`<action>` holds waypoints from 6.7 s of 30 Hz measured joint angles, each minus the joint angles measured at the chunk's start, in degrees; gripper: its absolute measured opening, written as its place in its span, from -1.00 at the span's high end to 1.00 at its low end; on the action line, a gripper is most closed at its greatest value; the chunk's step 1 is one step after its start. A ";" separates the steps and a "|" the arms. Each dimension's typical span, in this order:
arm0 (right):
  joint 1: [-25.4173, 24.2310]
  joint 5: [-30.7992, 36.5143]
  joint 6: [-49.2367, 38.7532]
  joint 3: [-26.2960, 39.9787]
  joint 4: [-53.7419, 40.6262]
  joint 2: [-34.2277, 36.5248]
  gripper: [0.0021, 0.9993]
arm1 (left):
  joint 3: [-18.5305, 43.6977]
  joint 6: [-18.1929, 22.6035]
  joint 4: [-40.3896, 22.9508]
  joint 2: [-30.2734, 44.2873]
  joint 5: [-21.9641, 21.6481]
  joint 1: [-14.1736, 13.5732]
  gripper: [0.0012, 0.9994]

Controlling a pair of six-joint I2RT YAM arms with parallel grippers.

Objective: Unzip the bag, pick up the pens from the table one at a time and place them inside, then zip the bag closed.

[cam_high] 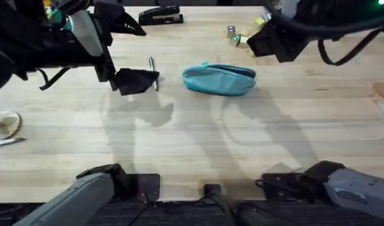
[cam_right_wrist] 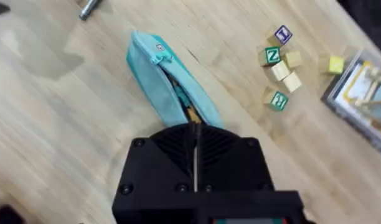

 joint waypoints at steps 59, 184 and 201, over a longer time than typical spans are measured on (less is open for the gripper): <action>-0.26 -4.66 -16.55 -2.27 8.68 29.24 0.94 | 0.00 -0.02 -1.68 0.00 0.00 0.00 -0.99; -0.33 1.48 -1.94 -4.20 -17.46 -15.54 -1.00 | 0.02 -93.63 18.96 26.04 -57.72 -19.91 -0.99; -0.33 1.46 -1.90 -4.20 -17.46 -15.54 -1.00 | 0.92 -93.96 18.56 30.01 -59.23 -20.09 -0.30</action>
